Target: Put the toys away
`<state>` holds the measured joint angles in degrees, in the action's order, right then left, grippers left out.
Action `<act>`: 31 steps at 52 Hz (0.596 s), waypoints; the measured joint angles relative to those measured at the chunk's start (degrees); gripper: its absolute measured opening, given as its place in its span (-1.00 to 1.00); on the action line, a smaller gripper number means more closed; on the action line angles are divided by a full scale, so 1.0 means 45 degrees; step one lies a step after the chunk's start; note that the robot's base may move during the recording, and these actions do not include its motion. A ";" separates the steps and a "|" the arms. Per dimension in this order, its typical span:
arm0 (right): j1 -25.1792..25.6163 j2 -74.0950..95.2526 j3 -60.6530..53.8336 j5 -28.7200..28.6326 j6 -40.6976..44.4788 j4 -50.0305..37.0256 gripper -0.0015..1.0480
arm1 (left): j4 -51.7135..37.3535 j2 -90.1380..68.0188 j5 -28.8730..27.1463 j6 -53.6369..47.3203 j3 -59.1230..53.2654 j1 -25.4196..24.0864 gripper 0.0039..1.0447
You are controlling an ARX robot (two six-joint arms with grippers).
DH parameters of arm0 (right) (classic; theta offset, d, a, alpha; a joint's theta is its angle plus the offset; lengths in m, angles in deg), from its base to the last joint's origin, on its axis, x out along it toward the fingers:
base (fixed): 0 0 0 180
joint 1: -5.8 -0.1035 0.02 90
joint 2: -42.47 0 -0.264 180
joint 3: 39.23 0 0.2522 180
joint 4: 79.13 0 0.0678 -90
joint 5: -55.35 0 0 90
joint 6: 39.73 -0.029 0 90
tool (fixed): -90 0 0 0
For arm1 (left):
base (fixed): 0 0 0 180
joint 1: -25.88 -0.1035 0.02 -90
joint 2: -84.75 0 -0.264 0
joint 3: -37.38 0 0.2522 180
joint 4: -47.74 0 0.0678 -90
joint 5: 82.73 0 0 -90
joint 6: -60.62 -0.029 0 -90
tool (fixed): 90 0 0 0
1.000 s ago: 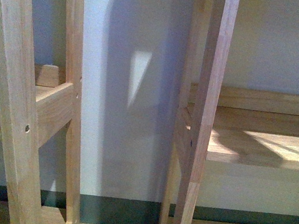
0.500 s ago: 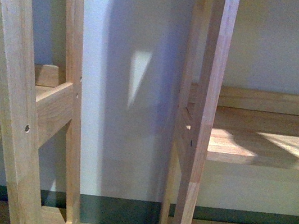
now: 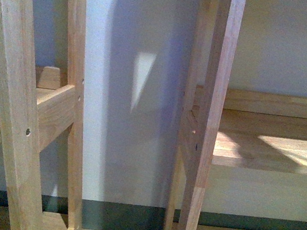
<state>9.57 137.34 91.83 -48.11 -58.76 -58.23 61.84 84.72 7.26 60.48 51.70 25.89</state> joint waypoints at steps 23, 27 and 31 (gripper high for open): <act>-0.0549 -0.3628 -0.3691 0.1010 0.0772 -0.1875 0.99 | 0.0000 0.0000 0.0005 0.0005 0.0000 0.0000 0.89; -0.0889 -0.4721 -0.5027 0.1258 0.1083 -0.2098 0.99 | 0.0000 0.0000 0.0000 0.0000 0.0000 0.0000 0.89; -0.1375 -0.6256 -0.6955 0.1525 0.1477 -0.2312 0.99 | 0.0000 0.0000 0.0005 0.0005 0.0000 0.0000 0.89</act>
<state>3.39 109.19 60.53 -41.24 -52.11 -68.63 61.84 84.72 7.28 60.50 51.70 25.89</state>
